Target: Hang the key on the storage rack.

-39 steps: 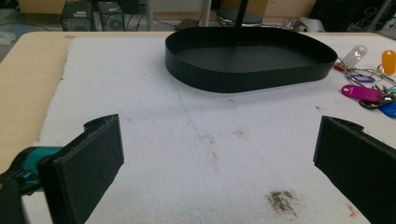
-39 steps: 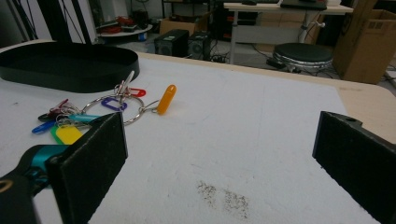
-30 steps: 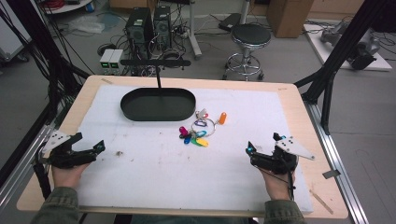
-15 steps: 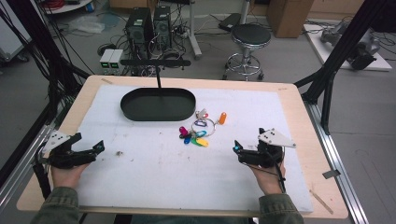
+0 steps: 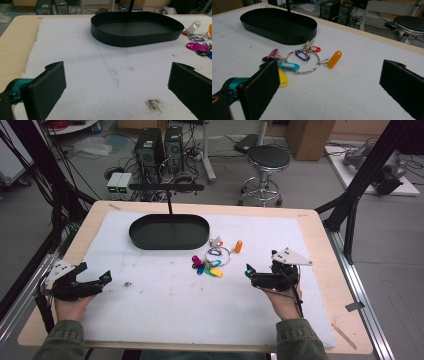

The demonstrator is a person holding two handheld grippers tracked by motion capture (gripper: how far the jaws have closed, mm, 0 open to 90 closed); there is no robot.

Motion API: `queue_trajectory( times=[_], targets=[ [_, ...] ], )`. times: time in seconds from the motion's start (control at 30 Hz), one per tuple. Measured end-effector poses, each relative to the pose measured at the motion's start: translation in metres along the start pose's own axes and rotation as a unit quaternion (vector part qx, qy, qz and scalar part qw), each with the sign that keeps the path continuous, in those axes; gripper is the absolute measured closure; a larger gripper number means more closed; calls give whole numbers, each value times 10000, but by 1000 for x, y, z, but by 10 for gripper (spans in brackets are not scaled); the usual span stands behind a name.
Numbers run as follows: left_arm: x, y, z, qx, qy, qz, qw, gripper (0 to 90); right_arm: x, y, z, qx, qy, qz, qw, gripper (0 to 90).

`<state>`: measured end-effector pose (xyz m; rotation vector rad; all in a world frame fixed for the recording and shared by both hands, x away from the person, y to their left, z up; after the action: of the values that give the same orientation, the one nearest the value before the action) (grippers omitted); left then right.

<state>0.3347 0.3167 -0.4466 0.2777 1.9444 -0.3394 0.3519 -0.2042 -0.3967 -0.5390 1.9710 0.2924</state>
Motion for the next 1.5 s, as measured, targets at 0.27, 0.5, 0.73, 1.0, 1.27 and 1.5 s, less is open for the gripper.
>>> queue_trajectory(
  times=[0.27, 0.5, 0.73, 1.0, 1.27, 1.5],
  targets=[
    [0, 0, 0, 6, 7, 8, 10000, 20, -10, 0, 10, -215, 105, 56, 9997, 21],
    [0, 0, 0, 7, 4, 10, 10000, 20, -14, -4, 20, -386, 352, 143, 9985, 21],
    [0, 0, 0, 12, 3, 1, 10000, 20, -19, -1, 34, -498, 582, 32, 9971, 21],
    [0, 0, 0, 23, -9, -12, 10000, 20, -31, 2, 43, -564, 598, -34, 9966, 21],
    [0, 1, 0, 23, -11, -14, 10000, 20, -33, 6, 55, -697, 787, -65, 9944, 21],
    [0, 1, 0, 19, -20, -28, 10000, 20, -36, 12, 66, -838, 932, -136, 9920, 21]
  ],
)
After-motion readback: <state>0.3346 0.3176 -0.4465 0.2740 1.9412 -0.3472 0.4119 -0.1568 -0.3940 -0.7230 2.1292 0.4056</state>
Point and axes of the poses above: each handheld gripper's, and its own axes: z roughly forward along the jaws, x roughly out of its underside, y roughly to its left, the point moved 6 cm from there along z, roughly forward along the jaws, and after that the axes turned 2 degrees about y, right-handed, at the moved point
